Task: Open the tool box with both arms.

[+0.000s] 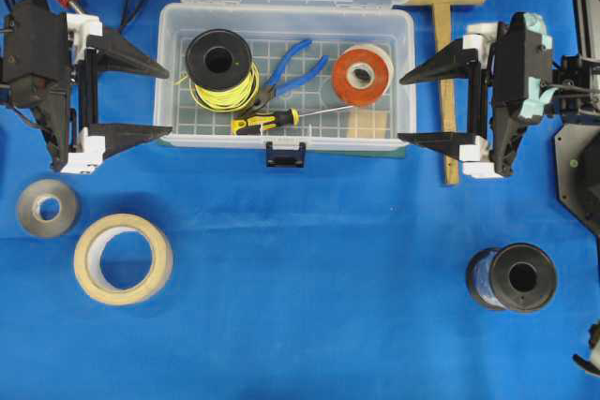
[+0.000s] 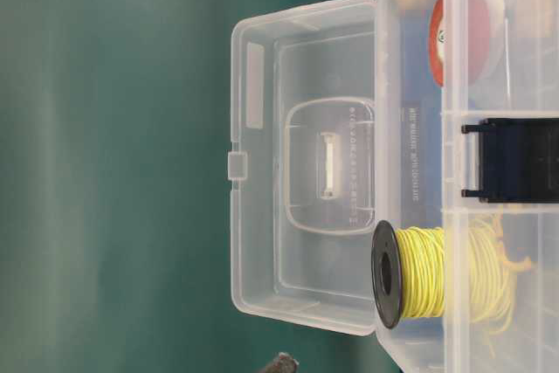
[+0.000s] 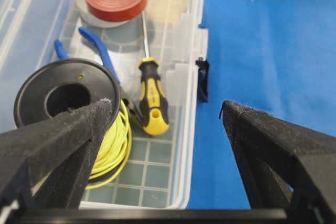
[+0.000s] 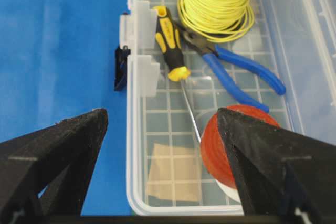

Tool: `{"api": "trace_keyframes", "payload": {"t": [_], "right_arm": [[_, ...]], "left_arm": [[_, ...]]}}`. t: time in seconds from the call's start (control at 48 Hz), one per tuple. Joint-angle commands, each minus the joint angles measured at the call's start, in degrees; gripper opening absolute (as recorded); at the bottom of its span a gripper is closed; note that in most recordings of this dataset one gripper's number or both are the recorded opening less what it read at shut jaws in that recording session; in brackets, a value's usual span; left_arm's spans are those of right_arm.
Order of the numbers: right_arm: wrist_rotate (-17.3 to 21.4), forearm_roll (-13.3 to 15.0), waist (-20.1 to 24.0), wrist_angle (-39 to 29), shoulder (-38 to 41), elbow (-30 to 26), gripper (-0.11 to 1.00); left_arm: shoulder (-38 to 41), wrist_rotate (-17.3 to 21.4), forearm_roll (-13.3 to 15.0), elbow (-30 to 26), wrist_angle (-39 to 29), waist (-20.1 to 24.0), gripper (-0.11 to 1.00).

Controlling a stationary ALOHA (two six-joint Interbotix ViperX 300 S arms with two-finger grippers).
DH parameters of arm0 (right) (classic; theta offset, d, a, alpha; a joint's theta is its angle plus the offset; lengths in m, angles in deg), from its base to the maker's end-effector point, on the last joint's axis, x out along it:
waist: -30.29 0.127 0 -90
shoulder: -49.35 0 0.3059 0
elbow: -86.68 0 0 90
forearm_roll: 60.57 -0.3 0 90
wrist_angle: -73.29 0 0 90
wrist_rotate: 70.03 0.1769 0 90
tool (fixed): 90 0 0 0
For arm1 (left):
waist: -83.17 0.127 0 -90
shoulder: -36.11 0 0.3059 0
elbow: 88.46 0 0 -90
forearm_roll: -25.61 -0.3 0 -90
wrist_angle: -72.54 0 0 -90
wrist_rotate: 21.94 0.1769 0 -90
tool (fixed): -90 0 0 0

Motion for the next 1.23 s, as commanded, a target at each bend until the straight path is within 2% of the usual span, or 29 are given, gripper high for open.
{"api": "trace_keyframes", "payload": {"t": [0.0,0.25,0.417,0.75,0.938,1.209], "right_arm": [[0.0,0.0,0.2,-0.1,-0.8,-1.1,0.83],[0.2,-0.3,0.6,-6.2,-7.0,1.4,0.83],[0.9,-0.2,0.6,-7.5,-12.7,5.0,0.83],[6.0,-0.2,0.6,-7.4,-21.4,13.2,0.83],[6.3,-0.2,0.6,-6.9,-21.9,15.0,0.83],[6.3,0.3,0.6,-6.7,-22.0,15.1,0.83]], "left_arm": [[-1.1,-0.4,0.2,-0.6,0.0,-0.4,0.92],[-7.7,-4.1,0.2,6.0,0.0,-2.4,0.92],[-15.5,-5.5,0.1,11.8,0.0,-3.2,0.92],[-28.9,-5.9,0.2,20.8,-0.8,-3.1,0.92],[-32.0,-5.9,0.1,22.6,-1.8,-3.1,0.91],[-32.0,-5.9,0.2,22.8,-1.5,-3.1,0.90]]}}
